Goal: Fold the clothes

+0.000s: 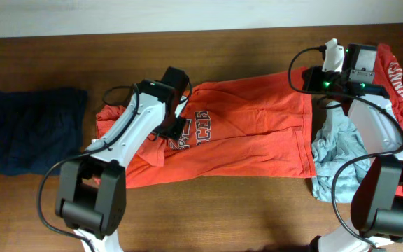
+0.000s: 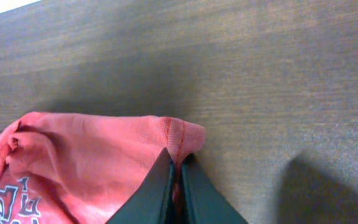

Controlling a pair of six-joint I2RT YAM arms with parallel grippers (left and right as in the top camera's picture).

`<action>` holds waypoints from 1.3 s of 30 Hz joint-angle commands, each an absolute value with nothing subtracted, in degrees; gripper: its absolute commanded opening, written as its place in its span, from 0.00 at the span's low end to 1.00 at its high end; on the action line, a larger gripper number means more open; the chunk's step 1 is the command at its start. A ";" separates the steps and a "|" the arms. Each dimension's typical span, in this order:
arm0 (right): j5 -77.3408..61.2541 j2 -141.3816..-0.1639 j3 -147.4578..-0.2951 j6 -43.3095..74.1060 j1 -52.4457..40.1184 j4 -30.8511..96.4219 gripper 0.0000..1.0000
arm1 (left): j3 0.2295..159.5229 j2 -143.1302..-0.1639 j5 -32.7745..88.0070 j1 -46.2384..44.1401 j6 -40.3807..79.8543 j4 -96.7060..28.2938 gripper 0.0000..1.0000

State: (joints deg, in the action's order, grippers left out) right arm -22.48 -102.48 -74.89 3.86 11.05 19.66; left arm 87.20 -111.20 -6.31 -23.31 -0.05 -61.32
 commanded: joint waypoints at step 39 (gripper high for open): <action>-13.08 -102.59 -75.44 -6.83 11.22 21.34 0.14 | 90.32 -96.07 -14.41 -22.65 0.40 -75.88 0.01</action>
State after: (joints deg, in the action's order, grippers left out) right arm -11.20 -102.48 -74.87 -7.22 11.07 24.47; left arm 88.97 -97.27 -13.61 -23.22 -0.21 -75.72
